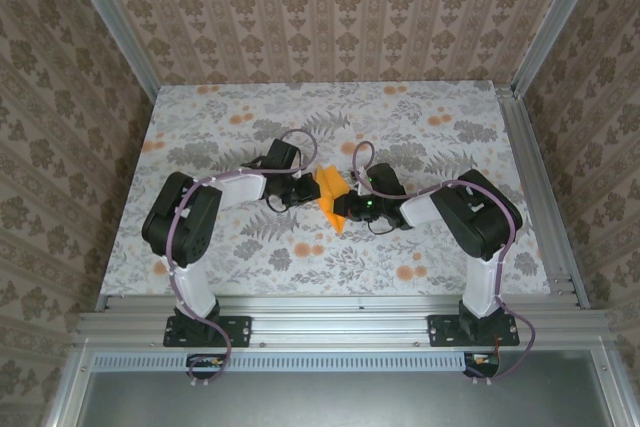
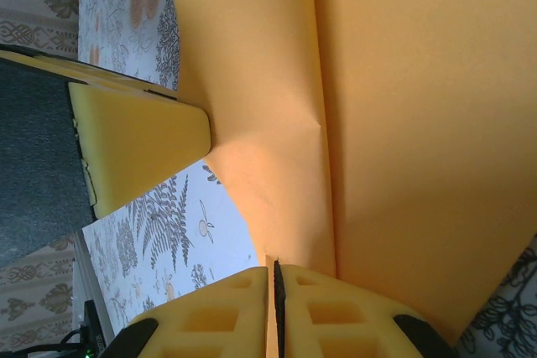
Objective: Fold a paper plane with a square sheet of paper (pick it up from the middle)
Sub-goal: Fourth fold the wing at the center of the table.
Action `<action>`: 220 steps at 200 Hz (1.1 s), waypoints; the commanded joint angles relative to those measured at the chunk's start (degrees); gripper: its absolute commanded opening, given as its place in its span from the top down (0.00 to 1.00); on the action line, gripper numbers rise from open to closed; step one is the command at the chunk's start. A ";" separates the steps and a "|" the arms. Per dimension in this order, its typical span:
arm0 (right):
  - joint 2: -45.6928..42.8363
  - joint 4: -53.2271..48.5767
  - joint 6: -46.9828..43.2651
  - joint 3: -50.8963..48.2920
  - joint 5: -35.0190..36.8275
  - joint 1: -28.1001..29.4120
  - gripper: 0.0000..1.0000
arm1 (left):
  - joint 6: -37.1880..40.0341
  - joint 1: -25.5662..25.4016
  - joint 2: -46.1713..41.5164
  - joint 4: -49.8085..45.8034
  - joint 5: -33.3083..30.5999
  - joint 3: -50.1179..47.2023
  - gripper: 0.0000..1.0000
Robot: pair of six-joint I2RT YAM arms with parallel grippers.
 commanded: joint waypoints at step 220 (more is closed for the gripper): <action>1.44 -5.39 -2.51 -2.41 -1.72 0.76 0.77 | 11.61 2.57 7.44 -12.48 -3.64 7.92 1.00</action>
